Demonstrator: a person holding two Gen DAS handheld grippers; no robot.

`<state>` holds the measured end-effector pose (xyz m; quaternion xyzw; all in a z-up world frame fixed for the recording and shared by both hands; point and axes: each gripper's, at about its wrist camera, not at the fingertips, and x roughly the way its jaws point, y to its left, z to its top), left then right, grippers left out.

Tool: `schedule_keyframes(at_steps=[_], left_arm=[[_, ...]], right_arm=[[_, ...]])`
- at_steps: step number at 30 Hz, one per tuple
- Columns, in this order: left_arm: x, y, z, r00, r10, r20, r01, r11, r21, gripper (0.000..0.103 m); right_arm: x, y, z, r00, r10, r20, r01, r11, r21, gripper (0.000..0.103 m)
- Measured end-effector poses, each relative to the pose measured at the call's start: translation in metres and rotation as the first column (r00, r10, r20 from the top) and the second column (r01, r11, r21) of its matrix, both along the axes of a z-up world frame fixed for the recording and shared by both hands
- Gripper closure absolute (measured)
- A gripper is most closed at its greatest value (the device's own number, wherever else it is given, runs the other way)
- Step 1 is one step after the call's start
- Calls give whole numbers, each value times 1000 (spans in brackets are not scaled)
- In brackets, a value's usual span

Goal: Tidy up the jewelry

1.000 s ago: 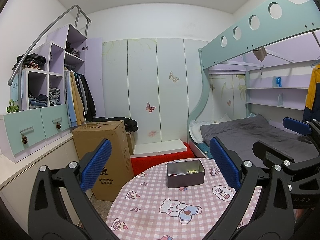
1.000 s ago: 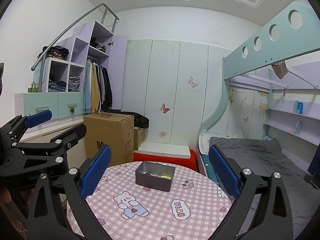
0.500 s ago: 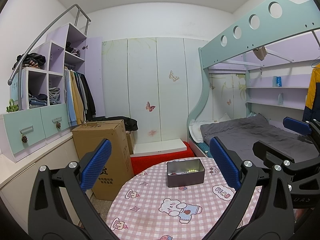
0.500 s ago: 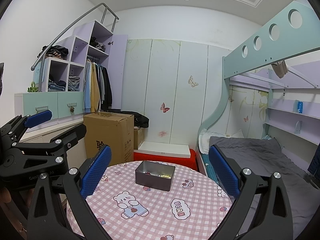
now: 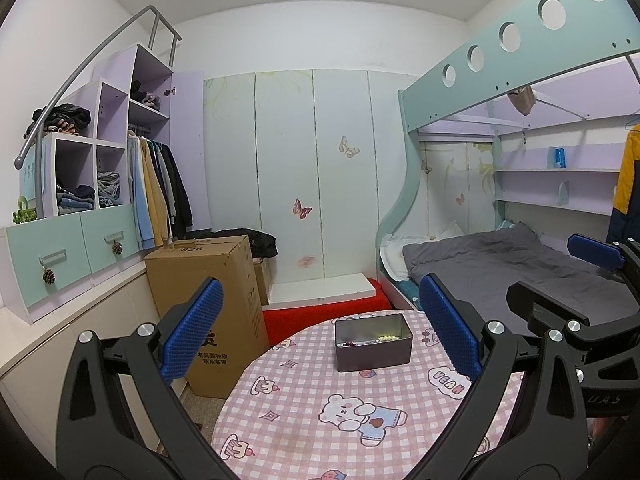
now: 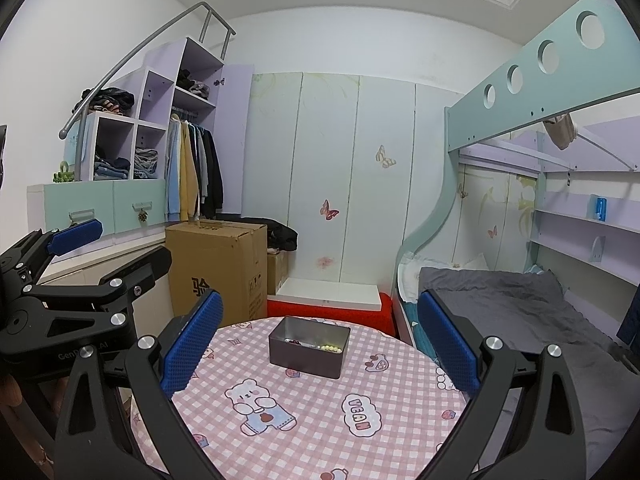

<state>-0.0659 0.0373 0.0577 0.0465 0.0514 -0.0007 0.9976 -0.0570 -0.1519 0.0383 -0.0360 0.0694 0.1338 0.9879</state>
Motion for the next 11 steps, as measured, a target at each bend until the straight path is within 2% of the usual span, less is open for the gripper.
schedule_keyframes(at_steps=[11], left_arm=[[27,0,-13,998,-1,-56,1,1000,3,7]], right_arm=[[21,2,-9,999,-7,-52,6,1000,-6,9]])
